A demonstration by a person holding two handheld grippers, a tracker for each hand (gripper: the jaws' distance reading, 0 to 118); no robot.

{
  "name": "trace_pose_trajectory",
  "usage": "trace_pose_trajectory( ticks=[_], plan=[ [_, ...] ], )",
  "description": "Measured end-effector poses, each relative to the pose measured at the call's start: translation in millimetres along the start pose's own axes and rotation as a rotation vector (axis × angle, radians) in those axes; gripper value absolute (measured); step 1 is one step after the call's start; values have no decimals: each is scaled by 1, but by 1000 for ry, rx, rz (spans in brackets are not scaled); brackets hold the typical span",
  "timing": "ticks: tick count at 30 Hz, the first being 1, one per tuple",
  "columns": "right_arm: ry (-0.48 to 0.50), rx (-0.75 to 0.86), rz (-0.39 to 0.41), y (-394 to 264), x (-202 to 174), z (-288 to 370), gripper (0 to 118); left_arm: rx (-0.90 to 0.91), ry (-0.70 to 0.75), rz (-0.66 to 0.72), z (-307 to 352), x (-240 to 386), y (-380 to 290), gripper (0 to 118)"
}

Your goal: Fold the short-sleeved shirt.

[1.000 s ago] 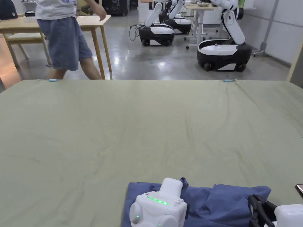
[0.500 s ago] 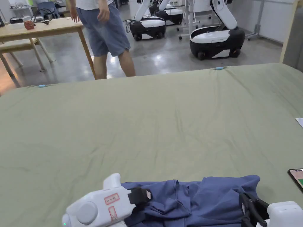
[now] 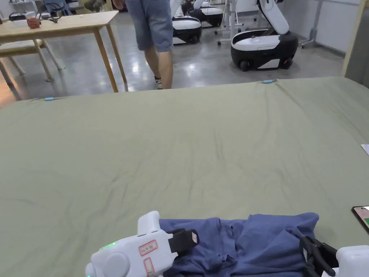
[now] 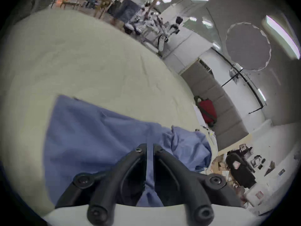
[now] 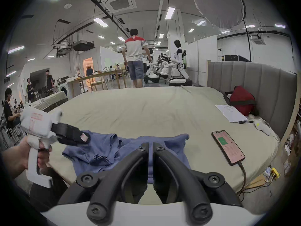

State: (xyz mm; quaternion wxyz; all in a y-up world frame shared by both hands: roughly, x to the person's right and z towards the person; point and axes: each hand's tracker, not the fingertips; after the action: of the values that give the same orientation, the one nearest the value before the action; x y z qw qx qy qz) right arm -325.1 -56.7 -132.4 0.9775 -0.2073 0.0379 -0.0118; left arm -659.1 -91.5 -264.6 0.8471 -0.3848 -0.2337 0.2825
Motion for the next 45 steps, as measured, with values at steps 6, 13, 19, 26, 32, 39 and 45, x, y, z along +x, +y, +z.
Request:
trace_pose_trajectory(
  ticks=[6, 13, 19, 26, 32, 39, 45],
  plan=[
    [50, 15, 19, 11, -25, -3, 6, 78, 117, 85, 75, -63, 13, 116],
    [86, 7, 39, 19, -49, -12, 6, -48, -95, 415, 70, -156, 1, 116],
    [98, -7, 60, 21, -53, -13, 6, -157, -441, 488, 18, -125, 10, 116],
    [66, -27, 50, 22, -50, -14, 6, -201, -282, 387, -24, -93, 15, 8],
    [53, -44, 64, 20, -49, -16, 6, -163, -134, 311, -25, -100, 18, 8],
    [61, -27, 65, 25, -56, -12, 6, -16, 67, 208, 37, -115, 38, 7],
    [89, -11, 72, 26, -67, -9, 6, 58, 275, 94, 103, -128, 62, 7]
  ],
)
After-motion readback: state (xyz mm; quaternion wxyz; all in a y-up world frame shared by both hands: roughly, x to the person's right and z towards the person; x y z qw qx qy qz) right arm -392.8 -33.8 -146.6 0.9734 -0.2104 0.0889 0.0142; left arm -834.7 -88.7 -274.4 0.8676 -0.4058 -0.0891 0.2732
